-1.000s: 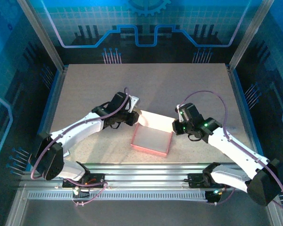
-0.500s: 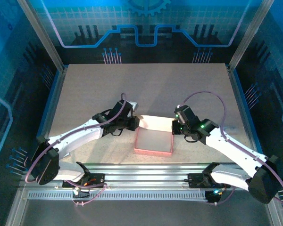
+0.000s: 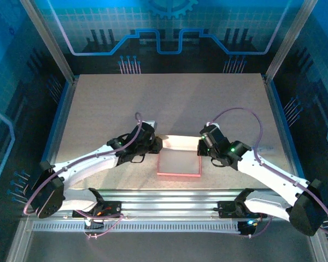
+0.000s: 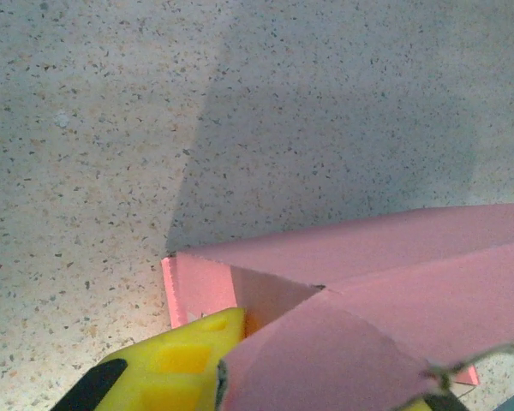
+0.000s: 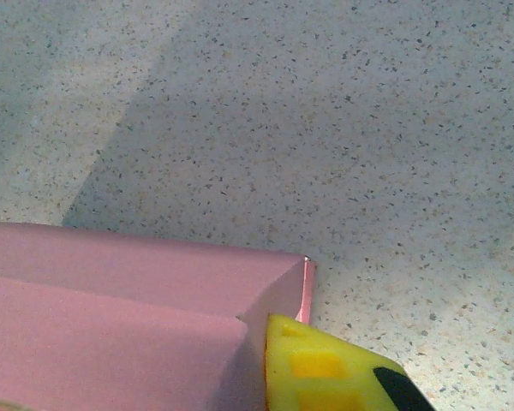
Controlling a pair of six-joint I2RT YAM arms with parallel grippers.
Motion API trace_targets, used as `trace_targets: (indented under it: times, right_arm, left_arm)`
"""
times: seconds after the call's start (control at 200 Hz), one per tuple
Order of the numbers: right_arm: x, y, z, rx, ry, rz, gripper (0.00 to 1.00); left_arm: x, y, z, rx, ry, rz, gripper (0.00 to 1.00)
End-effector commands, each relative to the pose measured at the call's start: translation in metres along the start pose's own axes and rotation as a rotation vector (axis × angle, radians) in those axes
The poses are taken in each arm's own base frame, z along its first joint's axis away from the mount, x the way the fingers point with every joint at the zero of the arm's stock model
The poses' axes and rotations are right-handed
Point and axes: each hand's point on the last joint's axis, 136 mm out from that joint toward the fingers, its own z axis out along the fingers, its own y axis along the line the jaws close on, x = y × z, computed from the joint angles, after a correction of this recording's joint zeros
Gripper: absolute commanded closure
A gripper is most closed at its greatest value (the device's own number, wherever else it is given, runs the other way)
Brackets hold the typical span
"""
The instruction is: Fold the paper box
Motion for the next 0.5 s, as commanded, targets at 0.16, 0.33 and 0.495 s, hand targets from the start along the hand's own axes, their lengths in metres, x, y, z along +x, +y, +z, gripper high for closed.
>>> trace_targets:
  times: [0.16,0.33,0.495]
  right_arm:
    - [0.01,0.009,-0.003,-0.056,-0.028,0.024,0.92]
    - [0.019,0.007,-0.005,-0.059,-0.028,0.022,0.92]
    - [0.03,0.006,-0.006,-0.066,-0.02,0.024,0.92]
  left_arm:
    - [0.006,-0.002,-0.007,0.039,-0.045,-0.048,0.82]
    - [0.016,-0.002,-0.01,0.056,-0.059,-0.076,0.82]
    - [0.027,-0.006,-0.013,0.074,-0.06,-0.092,0.82]
